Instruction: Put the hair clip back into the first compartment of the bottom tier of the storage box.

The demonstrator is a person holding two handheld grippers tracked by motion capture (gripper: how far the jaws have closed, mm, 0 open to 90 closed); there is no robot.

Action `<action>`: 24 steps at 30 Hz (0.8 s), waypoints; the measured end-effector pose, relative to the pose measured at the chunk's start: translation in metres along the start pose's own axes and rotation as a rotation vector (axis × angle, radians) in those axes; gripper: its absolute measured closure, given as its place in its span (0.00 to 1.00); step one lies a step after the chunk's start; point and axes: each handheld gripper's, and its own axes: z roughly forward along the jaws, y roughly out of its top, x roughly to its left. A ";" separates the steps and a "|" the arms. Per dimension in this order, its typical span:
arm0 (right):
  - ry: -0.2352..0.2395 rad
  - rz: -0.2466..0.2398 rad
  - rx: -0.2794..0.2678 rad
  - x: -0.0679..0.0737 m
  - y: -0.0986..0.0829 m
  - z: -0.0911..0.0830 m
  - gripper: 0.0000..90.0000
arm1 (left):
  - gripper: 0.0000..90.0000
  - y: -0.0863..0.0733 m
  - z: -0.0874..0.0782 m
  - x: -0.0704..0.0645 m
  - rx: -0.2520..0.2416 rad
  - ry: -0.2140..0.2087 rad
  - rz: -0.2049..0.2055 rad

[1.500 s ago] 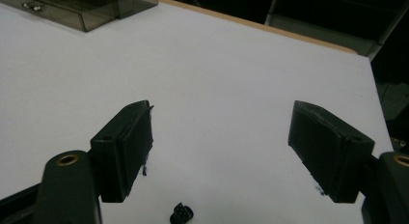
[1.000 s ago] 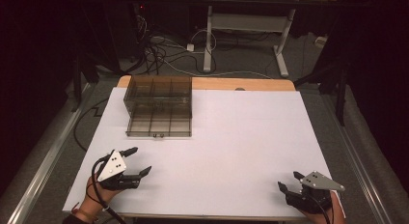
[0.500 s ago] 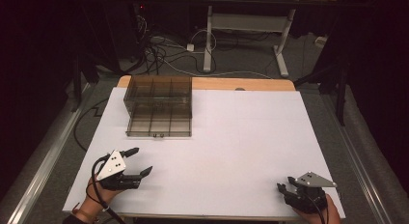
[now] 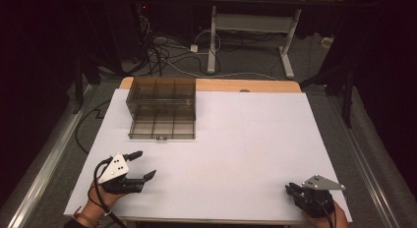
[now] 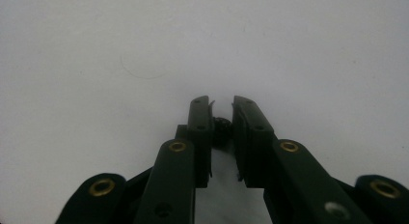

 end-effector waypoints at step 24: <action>-0.006 0.022 -0.007 -0.003 -0.001 0.002 0.86 | 0.23 0.000 0.001 -0.001 0.010 -0.012 0.010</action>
